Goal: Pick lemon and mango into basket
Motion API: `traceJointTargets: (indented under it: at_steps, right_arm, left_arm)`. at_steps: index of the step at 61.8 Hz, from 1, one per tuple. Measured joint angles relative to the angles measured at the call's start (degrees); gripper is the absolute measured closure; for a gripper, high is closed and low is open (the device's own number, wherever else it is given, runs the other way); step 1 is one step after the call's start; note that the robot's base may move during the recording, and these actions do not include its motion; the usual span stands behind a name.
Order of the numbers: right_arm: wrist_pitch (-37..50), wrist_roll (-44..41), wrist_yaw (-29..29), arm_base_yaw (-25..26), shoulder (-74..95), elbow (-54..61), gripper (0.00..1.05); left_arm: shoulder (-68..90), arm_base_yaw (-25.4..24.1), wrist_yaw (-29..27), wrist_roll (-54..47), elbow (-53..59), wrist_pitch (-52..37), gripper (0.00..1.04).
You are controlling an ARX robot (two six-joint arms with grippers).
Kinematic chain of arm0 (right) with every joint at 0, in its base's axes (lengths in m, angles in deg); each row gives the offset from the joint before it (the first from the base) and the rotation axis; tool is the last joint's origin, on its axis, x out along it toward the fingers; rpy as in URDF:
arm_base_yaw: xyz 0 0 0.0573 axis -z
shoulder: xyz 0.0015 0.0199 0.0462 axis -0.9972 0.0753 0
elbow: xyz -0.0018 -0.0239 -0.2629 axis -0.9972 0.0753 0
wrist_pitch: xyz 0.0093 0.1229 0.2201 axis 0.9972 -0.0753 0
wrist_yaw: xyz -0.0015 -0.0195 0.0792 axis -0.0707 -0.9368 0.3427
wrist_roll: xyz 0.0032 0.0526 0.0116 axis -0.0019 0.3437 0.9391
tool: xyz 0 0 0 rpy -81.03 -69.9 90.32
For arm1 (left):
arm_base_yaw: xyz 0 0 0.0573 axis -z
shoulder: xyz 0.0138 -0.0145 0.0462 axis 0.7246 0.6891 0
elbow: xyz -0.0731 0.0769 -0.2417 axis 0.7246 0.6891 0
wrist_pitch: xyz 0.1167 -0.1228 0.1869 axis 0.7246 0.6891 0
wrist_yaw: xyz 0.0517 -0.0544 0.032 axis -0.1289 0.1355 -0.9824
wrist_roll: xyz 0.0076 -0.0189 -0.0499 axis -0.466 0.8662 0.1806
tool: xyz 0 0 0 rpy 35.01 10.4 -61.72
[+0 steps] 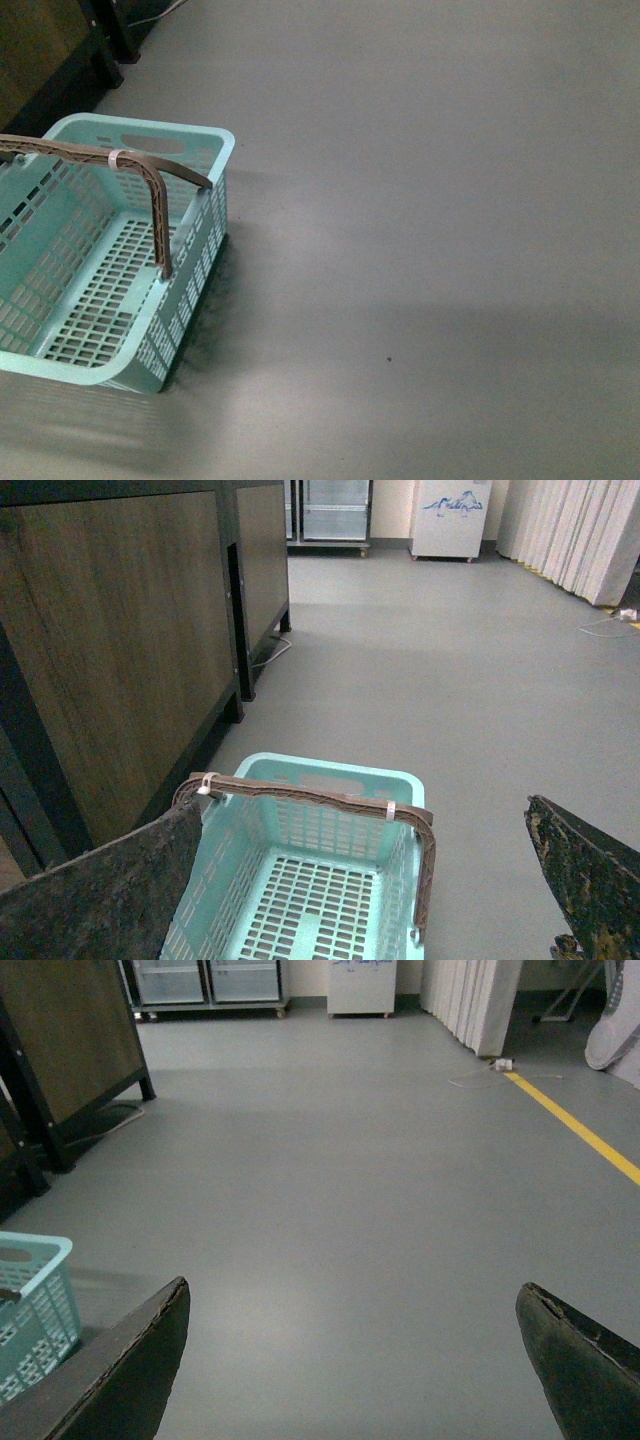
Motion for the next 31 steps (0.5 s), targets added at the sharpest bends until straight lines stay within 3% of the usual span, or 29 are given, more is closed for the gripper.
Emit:
traceJointTargets:
  at_steps: [26, 31]
  right_arm:
    - [0.0, 0.0, 0.0, 0.0, 0.0, 0.0, 0.09]
    - [0.0, 0.0, 0.0, 0.0, 0.0, 0.0, 0.09]
  left_arm:
    - [0.0, 0.0, 0.0, 0.0, 0.0, 0.0, 0.07]
    - [7.1, -0.5, 1.9, 10.4, -5.4, 13.9, 0.07]
